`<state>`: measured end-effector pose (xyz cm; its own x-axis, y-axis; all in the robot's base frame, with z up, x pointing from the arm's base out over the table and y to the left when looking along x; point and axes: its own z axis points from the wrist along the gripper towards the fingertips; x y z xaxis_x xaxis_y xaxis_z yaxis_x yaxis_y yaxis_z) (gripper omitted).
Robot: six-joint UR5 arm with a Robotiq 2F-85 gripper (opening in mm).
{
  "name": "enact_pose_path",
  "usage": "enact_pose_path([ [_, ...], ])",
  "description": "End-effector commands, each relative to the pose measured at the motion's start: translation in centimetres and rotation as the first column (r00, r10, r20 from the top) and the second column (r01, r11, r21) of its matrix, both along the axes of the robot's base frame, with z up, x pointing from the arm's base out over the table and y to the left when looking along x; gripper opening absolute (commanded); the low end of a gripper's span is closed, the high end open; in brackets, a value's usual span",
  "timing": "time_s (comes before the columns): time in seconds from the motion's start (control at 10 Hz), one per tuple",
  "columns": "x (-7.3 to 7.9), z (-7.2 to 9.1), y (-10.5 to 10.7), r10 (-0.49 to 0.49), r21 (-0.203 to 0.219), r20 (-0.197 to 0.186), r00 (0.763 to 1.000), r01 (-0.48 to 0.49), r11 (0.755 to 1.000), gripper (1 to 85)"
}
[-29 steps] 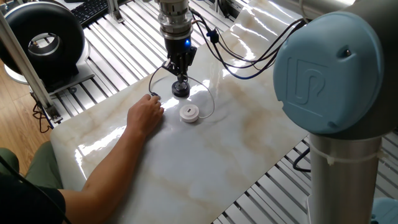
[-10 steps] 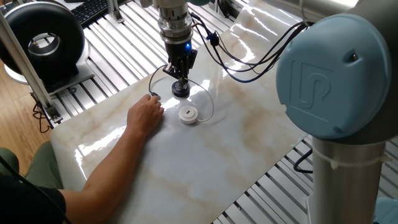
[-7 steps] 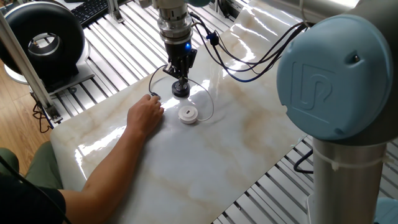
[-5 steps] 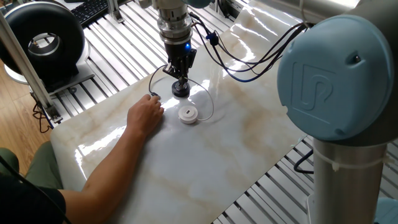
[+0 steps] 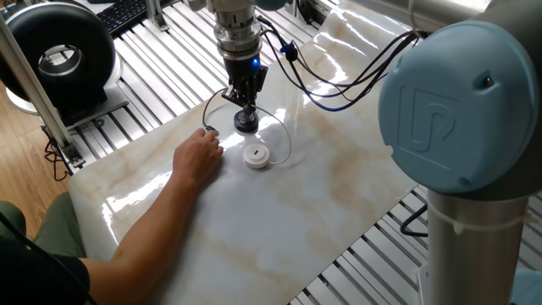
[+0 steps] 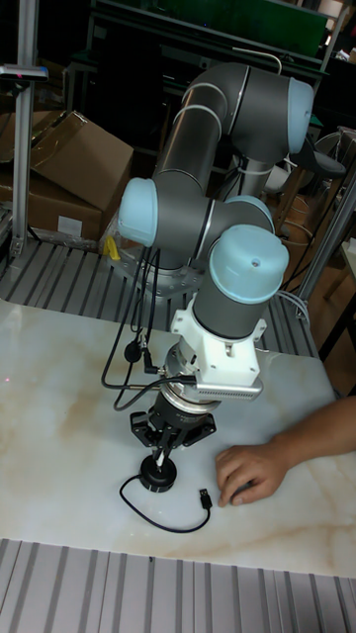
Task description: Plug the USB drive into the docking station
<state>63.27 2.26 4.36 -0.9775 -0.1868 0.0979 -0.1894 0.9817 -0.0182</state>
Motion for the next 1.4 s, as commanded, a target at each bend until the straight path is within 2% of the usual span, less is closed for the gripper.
enact_pose_path([
  [0.0,-0.01,0.07,0.66,-0.009,0.018,0.005,1.000,0.009,1.000,1.3],
  [1.3,-0.36,-0.80,0.36,0.022,0.021,0.012,1.000,-0.022,1.000,1.3],
])
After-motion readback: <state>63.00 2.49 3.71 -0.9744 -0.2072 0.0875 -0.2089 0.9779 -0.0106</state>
